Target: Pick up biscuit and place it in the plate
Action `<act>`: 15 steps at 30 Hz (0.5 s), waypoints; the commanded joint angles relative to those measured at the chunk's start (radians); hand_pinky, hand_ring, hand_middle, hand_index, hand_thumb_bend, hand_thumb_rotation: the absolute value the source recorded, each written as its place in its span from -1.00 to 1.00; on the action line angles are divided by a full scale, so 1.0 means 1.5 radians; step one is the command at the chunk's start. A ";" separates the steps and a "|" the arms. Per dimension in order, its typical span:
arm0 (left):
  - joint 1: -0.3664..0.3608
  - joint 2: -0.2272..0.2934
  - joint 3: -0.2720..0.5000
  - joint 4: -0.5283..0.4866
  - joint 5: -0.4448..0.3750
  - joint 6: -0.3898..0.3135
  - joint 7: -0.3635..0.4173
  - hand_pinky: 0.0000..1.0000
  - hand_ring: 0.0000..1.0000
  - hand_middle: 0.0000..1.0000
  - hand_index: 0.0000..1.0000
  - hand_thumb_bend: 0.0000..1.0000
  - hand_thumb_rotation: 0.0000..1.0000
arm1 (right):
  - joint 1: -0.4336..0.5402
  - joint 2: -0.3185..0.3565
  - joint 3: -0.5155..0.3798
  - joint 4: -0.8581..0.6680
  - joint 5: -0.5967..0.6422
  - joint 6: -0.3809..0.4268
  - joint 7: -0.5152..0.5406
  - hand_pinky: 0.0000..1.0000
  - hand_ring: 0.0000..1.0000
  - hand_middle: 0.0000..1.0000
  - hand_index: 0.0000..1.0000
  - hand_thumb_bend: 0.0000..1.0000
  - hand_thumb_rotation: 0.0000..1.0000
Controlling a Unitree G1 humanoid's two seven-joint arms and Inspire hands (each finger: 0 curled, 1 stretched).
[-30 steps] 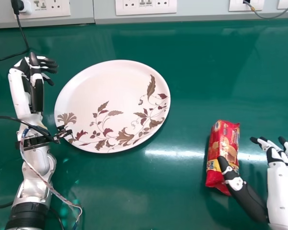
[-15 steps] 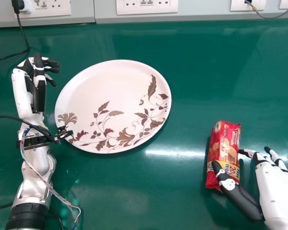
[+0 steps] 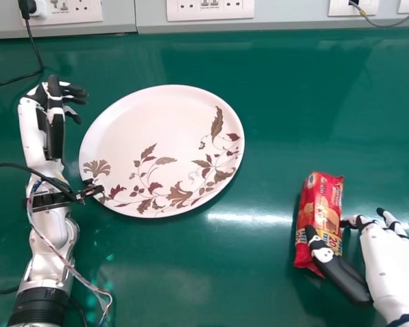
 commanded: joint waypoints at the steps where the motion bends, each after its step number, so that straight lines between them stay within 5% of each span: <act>1: 0.050 -0.046 -0.020 0.057 0.002 -0.006 0.001 -0.61 -0.15 -0.08 -0.10 0.54 0.86 | -0.011 0.027 -0.007 0.000 -0.012 0.003 0.013 0.33 0.47 0.52 0.41 0.60 0.93; 7: 0.054 -0.047 -0.020 0.049 0.011 0.004 0.009 -0.61 -0.15 -0.09 -0.10 0.54 0.92 | -0.033 0.024 -0.011 0.000 -0.017 0.008 0.053 0.32 0.45 0.53 0.42 0.70 1.00; 15: 0.050 -0.047 -0.025 0.051 0.035 0.006 0.024 -0.62 -0.17 -0.12 -0.11 0.63 0.97 | -0.132 -0.002 -0.041 0.000 -0.057 0.012 0.195 0.38 0.52 0.61 0.51 0.70 1.00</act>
